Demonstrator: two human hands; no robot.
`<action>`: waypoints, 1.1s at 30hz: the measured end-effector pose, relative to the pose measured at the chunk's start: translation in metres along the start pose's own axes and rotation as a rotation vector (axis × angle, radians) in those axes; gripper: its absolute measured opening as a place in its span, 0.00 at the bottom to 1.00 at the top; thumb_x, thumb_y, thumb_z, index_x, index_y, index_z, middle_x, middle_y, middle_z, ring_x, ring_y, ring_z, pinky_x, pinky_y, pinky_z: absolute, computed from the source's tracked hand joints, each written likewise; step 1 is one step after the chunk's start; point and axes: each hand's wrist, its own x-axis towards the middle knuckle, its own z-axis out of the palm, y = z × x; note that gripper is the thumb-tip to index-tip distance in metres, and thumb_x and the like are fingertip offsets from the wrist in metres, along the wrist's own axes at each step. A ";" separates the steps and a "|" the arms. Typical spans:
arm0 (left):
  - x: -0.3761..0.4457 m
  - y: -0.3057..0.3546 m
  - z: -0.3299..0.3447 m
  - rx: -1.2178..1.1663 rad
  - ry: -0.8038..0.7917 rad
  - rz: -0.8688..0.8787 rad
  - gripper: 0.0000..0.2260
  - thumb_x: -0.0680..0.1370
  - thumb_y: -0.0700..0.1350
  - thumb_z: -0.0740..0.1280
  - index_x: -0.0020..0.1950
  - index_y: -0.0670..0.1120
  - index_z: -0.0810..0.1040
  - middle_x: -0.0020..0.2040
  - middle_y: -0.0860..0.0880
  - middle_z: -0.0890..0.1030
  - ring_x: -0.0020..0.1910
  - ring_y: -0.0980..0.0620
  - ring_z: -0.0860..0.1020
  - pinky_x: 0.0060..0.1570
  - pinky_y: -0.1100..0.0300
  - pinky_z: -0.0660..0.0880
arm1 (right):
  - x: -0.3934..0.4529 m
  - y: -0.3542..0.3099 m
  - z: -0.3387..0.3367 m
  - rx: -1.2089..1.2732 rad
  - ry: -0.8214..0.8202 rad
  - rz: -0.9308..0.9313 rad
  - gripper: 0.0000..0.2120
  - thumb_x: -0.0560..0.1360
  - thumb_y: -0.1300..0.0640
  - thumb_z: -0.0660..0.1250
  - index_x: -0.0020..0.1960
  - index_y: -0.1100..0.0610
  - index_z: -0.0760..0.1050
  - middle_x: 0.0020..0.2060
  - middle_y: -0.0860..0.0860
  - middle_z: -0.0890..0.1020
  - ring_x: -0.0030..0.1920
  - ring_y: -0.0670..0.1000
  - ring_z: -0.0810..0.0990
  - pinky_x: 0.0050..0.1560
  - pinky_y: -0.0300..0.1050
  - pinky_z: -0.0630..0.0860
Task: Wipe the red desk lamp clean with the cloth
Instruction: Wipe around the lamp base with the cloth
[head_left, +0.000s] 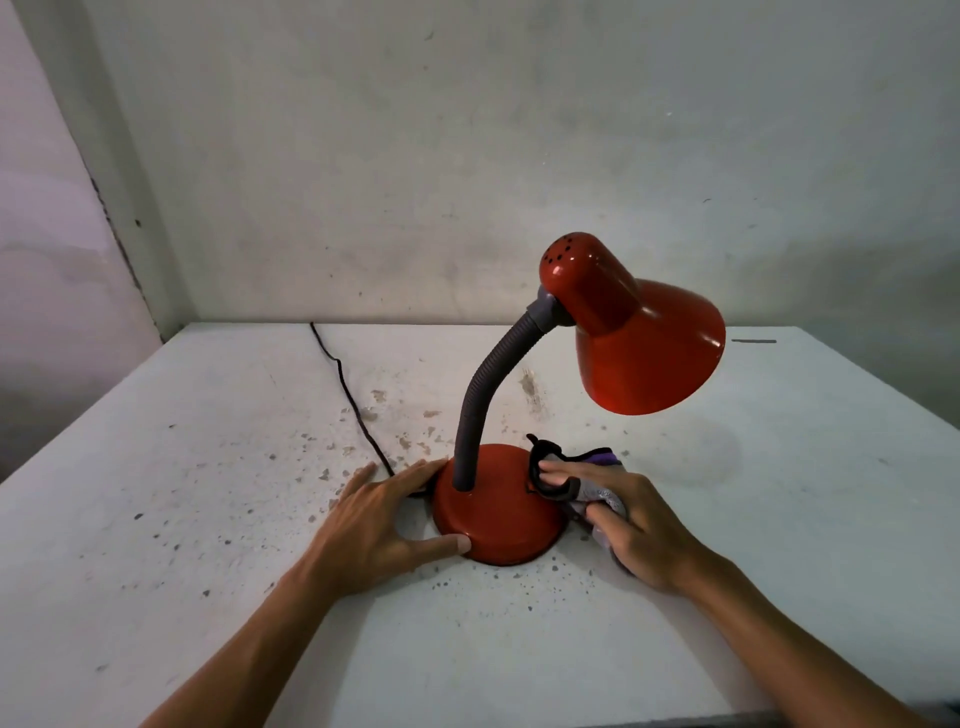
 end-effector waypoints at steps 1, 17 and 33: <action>-0.001 0.000 0.000 -0.011 -0.001 0.001 0.45 0.67 0.80 0.61 0.79 0.61 0.57 0.73 0.59 0.71 0.70 0.62 0.67 0.77 0.47 0.46 | -0.002 -0.001 -0.001 -0.004 -0.020 -0.015 0.28 0.77 0.65 0.59 0.74 0.48 0.75 0.62 0.42 0.84 0.51 0.29 0.81 0.50 0.26 0.76; 0.007 -0.008 0.010 0.032 -0.009 0.007 0.44 0.68 0.80 0.60 0.79 0.68 0.49 0.78 0.58 0.63 0.72 0.66 0.57 0.76 0.49 0.41 | 0.039 0.014 -0.048 -0.377 -0.366 -0.203 0.29 0.75 0.54 0.59 0.76 0.39 0.71 0.77 0.32 0.67 0.82 0.42 0.53 0.80 0.51 0.52; 0.006 -0.003 0.006 0.032 -0.025 -0.011 0.42 0.67 0.81 0.59 0.77 0.70 0.49 0.78 0.57 0.63 0.70 0.66 0.54 0.75 0.51 0.40 | 0.002 0.011 -0.015 -0.400 -0.158 -0.276 0.27 0.77 0.53 0.60 0.77 0.44 0.71 0.79 0.39 0.66 0.83 0.47 0.54 0.80 0.57 0.56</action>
